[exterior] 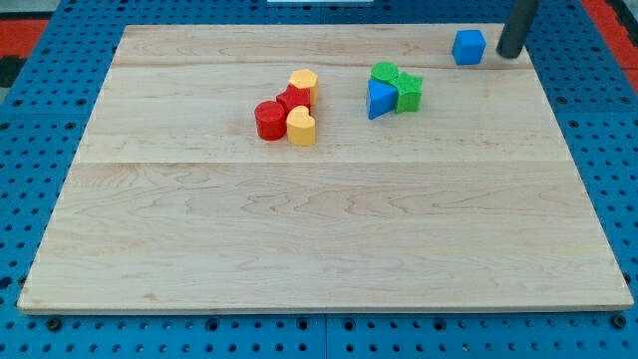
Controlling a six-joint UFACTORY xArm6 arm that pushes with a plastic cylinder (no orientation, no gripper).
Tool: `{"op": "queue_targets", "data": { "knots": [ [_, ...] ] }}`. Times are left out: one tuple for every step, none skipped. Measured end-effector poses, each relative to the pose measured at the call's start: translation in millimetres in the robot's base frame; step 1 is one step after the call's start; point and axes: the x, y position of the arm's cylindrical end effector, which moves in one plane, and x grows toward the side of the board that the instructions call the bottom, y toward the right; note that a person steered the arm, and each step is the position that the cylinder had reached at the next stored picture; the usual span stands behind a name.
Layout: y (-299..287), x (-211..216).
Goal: Move the blue cube slightly top right of the green circle
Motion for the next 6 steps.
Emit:
{"op": "queue_targets", "data": {
  "knots": [
    [-36.3,-3.7],
    [-99.6,17.7],
    [-139.2,16.5],
    [-145.6,9.4],
    [-151.4,29.3],
    [-153.7,28.8]
  ]
}}
